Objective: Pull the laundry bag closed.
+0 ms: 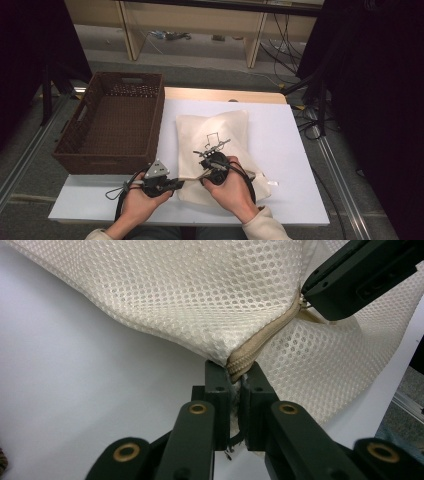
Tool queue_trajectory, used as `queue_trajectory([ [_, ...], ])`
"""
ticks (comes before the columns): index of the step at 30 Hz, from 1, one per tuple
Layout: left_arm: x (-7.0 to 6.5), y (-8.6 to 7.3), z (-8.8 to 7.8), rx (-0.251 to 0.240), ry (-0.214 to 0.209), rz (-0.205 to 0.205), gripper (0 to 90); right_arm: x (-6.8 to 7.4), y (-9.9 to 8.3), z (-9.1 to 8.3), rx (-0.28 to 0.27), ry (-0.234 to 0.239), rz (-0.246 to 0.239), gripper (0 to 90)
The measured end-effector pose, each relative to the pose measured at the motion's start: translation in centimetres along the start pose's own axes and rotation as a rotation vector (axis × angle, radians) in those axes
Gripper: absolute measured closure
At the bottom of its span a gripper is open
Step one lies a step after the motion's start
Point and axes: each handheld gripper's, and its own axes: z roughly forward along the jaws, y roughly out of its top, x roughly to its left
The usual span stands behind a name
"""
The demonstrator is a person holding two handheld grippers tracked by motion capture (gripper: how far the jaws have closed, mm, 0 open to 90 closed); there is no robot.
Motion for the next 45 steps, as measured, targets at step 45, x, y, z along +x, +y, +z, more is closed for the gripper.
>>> queue_trajectory([
  [45,0.6,-0.2,0.0,0.011,0.029,-0.009,84.0,-1.0,-0.1,-1.0,0.019,0.008,0.042,88.6],
])
